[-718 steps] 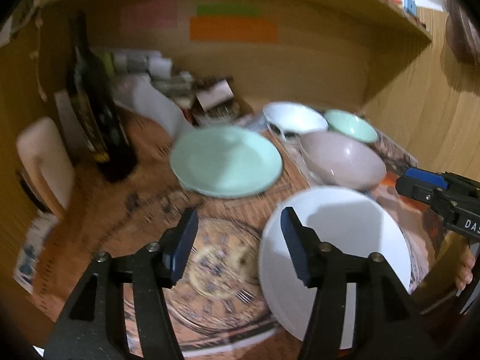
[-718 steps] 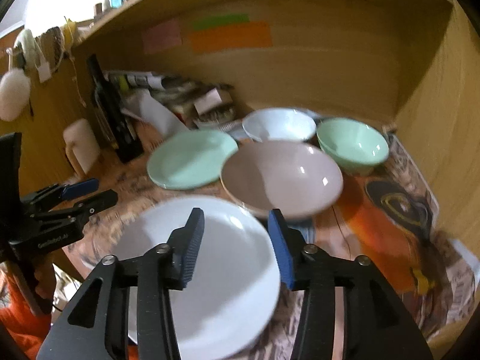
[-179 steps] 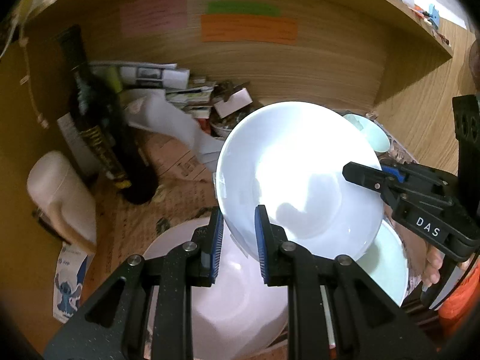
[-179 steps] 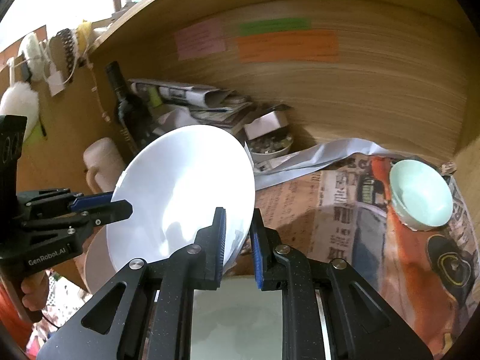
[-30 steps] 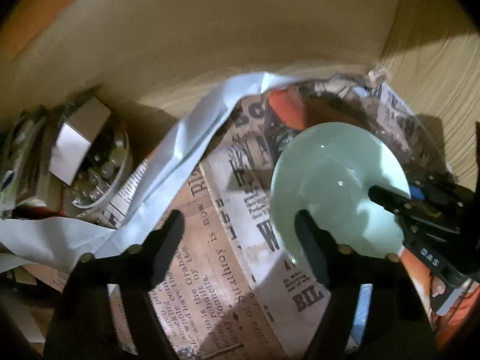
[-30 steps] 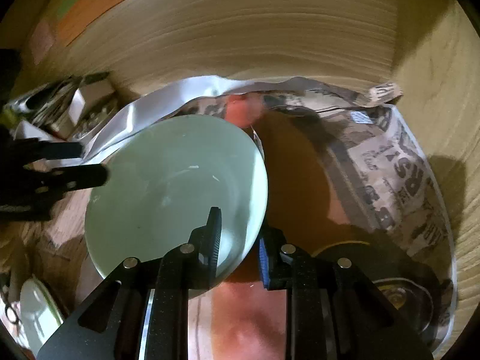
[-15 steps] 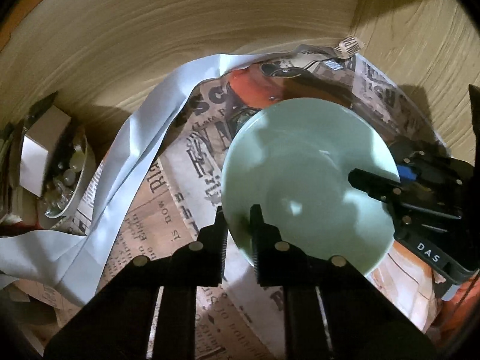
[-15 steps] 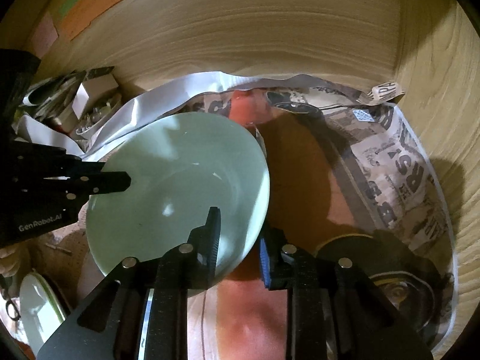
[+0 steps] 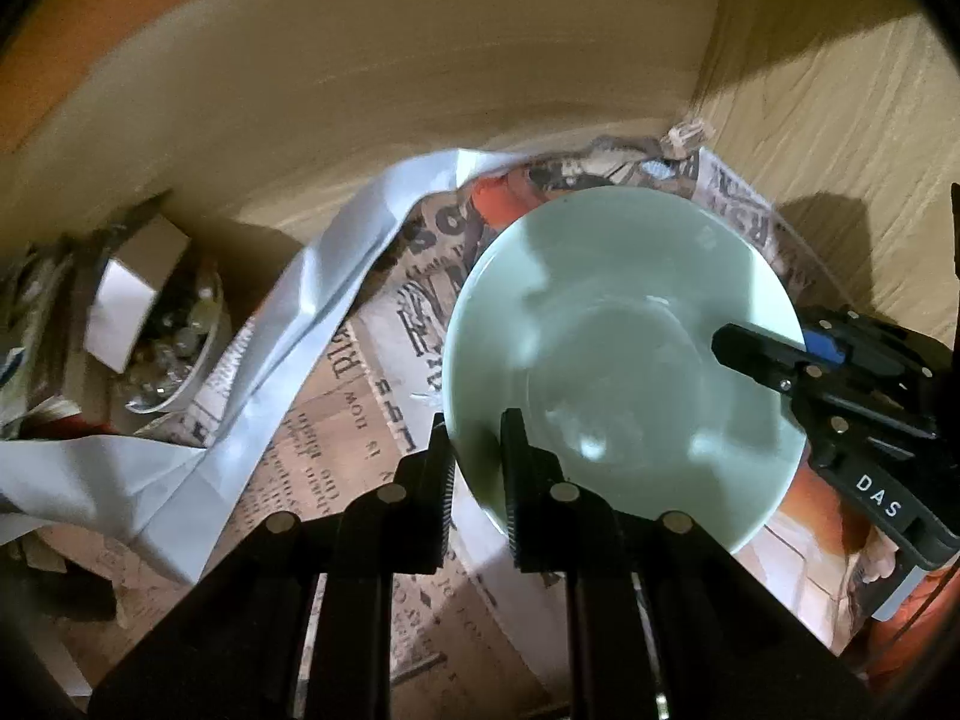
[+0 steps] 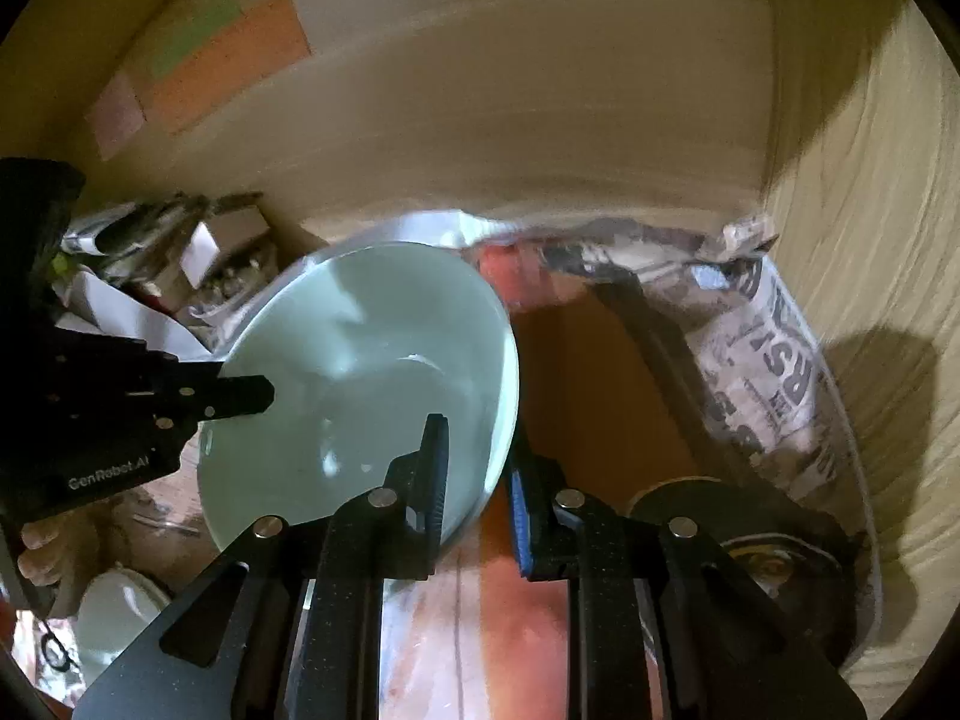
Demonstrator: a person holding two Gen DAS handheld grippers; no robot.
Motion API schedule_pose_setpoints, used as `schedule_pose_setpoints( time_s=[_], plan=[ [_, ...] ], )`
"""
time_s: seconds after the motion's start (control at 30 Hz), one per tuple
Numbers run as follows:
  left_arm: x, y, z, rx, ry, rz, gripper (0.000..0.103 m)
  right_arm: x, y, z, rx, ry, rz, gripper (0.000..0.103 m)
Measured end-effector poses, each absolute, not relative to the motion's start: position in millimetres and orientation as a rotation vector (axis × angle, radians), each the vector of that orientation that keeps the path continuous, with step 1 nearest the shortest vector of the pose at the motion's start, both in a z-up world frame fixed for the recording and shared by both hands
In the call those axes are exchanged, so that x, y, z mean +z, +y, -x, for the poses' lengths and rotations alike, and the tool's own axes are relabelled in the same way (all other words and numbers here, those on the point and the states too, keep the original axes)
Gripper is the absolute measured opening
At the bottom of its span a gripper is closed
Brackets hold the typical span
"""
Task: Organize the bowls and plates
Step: 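Lift the small mint green bowl with both tools and carry it over the stack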
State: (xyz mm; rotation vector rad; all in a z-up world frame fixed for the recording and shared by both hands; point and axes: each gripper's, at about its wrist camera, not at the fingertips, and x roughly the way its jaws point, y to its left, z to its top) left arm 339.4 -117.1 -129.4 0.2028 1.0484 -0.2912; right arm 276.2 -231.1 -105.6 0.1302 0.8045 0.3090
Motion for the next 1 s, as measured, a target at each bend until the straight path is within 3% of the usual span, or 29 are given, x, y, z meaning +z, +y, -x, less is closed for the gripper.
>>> schedule_pose_setpoints(
  time_s=[1.0],
  plan=[
    [-67.5, -8.6, -218.7, -0.180, 0.857, -0.063, 0.014, -46.5, -139.7, -192.6, 0.452, 0.653, -0.050, 0.016]
  ],
)
